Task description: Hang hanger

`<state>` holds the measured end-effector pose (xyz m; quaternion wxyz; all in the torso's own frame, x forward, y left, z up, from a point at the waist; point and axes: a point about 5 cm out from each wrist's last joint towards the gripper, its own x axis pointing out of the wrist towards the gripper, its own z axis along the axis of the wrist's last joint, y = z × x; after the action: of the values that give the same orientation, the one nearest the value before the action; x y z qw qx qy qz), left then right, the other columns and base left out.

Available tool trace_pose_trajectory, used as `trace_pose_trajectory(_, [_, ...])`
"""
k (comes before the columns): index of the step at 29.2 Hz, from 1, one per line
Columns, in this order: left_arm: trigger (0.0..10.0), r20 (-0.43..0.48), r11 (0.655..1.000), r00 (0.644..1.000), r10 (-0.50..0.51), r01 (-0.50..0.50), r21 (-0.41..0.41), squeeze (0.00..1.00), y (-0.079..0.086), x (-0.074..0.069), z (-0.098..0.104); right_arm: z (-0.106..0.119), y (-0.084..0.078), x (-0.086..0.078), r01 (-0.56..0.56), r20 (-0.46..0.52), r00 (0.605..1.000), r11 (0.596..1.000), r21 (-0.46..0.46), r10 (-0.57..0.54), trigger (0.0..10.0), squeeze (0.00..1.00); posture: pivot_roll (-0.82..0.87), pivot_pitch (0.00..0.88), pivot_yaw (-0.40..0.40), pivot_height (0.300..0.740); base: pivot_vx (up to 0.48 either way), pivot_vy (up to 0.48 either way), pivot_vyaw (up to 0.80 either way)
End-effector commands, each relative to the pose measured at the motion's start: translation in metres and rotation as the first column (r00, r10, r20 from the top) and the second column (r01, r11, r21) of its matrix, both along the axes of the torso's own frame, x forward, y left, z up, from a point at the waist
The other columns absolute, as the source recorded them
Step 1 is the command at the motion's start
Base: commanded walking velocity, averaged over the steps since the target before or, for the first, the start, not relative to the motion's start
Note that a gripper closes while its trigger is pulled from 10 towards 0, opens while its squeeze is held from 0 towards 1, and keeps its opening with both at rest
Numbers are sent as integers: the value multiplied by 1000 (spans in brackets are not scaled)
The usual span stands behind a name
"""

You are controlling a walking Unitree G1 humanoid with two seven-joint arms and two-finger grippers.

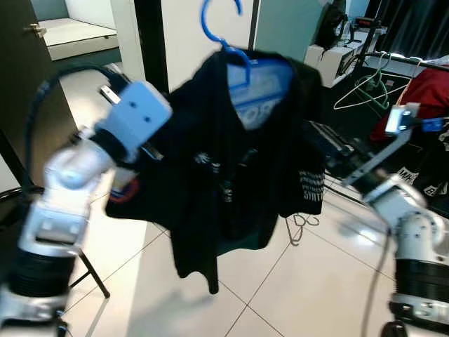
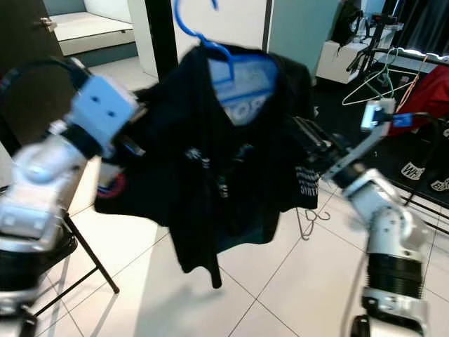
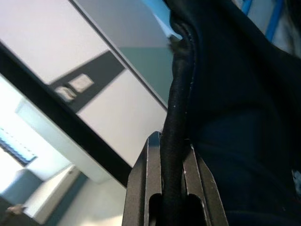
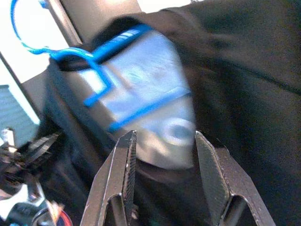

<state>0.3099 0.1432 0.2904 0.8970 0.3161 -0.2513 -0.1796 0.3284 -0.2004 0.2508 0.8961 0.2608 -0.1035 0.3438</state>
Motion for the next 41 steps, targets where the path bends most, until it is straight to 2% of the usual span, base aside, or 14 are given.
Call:
trace_pose_trajectory(1, [10000, 36, 999, 999, 38, -37, -23, 0, -1, -3, 5, 12, 0, -1, 15, 43, 999, 1000, 20, -16, 10000, 0, 1, 10, -29, 740, 0, 0, 0])
trace_pose_trajectory(5, [10000, 21, 998, 999, 45, -44, -34, 0, -10, -4, 0, 18, 2, 0, 9, 61, 998, 999, 43, -12, 10000, 0, 4, 10, -31, 740, 0, 0, 0])
trace_pose_trajectory(8, [10000, 21, 999, 999, 42, -42, -34, 0, -16, -5, -1, 21, -1, 2, 48, 60, 997, 998, 35, -50, 10000, 0, 3, 9, -29, 740, 0, 0, 0])
trace_pose_trajectory(13, [10000, 27, 999, 998, 48, -48, -24, 0, -19, -6, -1, 22, -9, 6, 128, 47, 990, 991, 24, -129, 10000, 0, 4, 9, -27, 740, 0, 0, 0])
trace_pose_trajectory(19, [10000, 32, 999, 998, 49, -48, -24, 0, -20, -7, 0, 22, -11, 7, 152, 43, 987, 988, 21, -153, 10000, 0, 6, 9, -30, 740, 0, 0, 0])
trace_pose_trajectory(25, [10000, 40, 998, 998, 49, -48, -30, 0, -29, -14, 0, 24, -14, 13, 226, 41, 973, 974, 9, -227, 10000, 0, 11, 9, -34, 740, 0, 0, 0])
trace_pose_trajectory(36, [10000, 41, 999, 999, 33, -31, -29, 0, -40, -19, -1, 25, -16, 19, 277, 44, 960, 961, -18, -276, 10000, 0, 15, 7, -37, 740, 0, 0, 0])
trace_pose_trajectory(37, [10000, 38, 999, 999, 24, -23, -30, 0, -43, -20, -2, 25, -16, 20, 285, 45, 958, 958, -20, -284, 9569, 0, 15, 7, -37, 740, 0, 0, 0])
trace_pose_trajectory(39, [10000, 38, 999, 999, 24, -23, -30, 0, -43, -20, -2, 25, -16, 20, 285, 45, 958, 958, -20, -284, 9569, 0, 15, 7, -37, 740, 0, 0, 0])
trace_pose_trajectory(40, [10000, 35, 999, 999, 18, -16, -30, 0, -46, -21, -3, 25, -17, 20, 291, 45, 956, 956, -19, -290, 5333, 0, 14, 5, -36, 740, 0, 0, 0])
trace_pose_trajectory(41, [10000, 34, 999, 999, 14, -13, -29, 0, -47, -22, -4, 25, -18, 21, 301, 44, 953, 954, -19, -300, 2588, 0, 14, 5, -36, 740, 0, 0, 0])
